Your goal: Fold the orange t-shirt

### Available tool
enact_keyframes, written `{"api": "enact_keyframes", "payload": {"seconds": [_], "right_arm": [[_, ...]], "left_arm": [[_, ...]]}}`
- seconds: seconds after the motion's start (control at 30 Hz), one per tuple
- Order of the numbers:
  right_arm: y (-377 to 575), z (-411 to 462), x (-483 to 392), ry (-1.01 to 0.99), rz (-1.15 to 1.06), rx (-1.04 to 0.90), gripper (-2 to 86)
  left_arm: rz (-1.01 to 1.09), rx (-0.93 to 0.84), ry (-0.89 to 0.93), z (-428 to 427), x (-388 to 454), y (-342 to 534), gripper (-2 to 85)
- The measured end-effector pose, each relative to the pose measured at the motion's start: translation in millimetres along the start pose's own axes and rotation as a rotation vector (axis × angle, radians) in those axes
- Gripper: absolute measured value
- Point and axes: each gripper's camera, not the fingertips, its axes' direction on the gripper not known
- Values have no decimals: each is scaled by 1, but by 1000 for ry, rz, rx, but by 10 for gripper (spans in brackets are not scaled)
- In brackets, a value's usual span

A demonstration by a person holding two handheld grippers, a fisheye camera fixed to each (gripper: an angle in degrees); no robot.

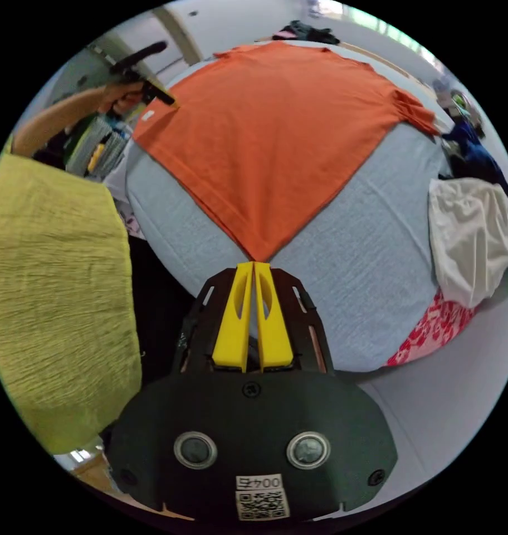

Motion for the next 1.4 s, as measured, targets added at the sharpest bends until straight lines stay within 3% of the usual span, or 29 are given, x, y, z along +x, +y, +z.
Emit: {"api": "enact_keyframes", "payload": {"seconds": [0.17,0.43,0.6,0.7,1.03,1.17,1.4], "right_arm": [[-18,-20,21,1,158,144,67],[-56,31,25,143,154,1,102],[-37,37,34,188,150,83,100],[-40,31,59,149,219,45,85],[-14,-15,204,-205,531,395,86],[-16,-18,289,-365,672,548,88],[-47,-23,397,-394,813,677,101]], "left_arm": [[113,173,92,-11,61,22,2],[365,26,-97,59,167,24,3],[287,66,34,62,150,27,2],[260,23,73,62,150,13,2],[238,102,12,30,173,-51,2],[202,131,-26,14,177,-101,3],[274,274,10,-63,195,-233,16]]}}
